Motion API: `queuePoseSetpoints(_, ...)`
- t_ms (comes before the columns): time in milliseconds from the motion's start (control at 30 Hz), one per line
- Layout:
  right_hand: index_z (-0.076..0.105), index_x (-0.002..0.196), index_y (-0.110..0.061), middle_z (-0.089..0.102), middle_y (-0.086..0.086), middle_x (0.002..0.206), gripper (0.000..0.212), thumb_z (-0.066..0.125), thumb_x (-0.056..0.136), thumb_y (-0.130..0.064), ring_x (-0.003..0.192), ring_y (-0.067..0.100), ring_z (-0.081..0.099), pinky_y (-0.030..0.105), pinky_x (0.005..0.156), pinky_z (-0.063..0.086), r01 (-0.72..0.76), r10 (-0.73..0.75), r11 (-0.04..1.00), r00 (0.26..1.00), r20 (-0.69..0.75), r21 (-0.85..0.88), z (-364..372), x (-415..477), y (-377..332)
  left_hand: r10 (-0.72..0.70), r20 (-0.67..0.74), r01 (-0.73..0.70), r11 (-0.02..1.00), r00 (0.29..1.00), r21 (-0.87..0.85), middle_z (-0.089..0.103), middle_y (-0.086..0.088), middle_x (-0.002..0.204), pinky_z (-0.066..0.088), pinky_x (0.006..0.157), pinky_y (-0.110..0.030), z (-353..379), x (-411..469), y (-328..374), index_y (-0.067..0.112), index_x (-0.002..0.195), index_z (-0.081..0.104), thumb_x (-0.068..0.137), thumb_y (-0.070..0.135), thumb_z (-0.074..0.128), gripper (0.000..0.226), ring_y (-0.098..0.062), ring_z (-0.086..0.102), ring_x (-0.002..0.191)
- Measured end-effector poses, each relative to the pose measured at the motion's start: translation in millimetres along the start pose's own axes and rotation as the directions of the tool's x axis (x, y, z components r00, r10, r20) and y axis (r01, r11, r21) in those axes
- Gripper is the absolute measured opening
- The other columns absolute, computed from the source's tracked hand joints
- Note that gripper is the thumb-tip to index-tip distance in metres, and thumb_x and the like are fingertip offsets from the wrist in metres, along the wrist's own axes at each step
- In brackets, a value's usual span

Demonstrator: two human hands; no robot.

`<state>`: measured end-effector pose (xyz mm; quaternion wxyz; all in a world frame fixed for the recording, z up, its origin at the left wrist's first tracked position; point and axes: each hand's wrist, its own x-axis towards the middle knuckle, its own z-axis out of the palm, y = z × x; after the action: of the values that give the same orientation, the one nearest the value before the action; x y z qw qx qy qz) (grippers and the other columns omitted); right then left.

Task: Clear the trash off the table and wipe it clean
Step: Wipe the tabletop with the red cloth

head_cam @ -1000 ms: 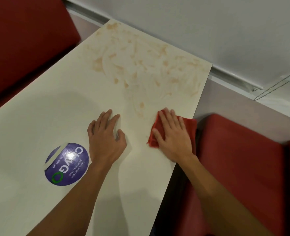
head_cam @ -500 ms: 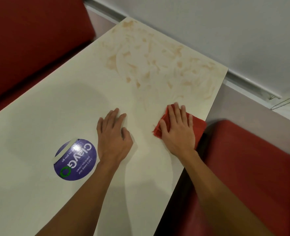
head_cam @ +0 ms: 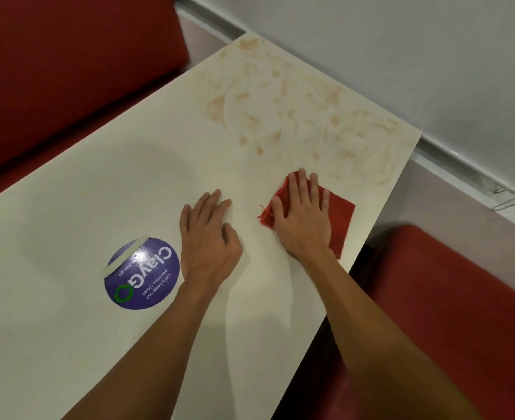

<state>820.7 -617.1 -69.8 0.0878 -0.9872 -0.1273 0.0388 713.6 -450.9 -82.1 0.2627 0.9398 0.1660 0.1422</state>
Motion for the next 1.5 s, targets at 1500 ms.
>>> queuePoseSetpoints(1500, 0.002, 0.168, -0.025, -0.006, -0.009, 0.175, 0.071, 0.018, 0.110, -0.062, 0.160, 0.009, -0.014, 0.047, 0.131, 0.004, 0.498, -0.497, 0.867, 0.863, 0.091, 0.014, -5.9, 15.0, -1.3, -0.101, -0.083, 0.093, 0.991, 0.991, -0.100, 0.053, -0.001, 0.155, 0.020, 0.128, -0.049, -4.2, -2.3, -2.3, 0.013, 0.135, 0.065, 0.088, 0.012, 0.045, 0.051, -0.017, 0.038, 0.151)
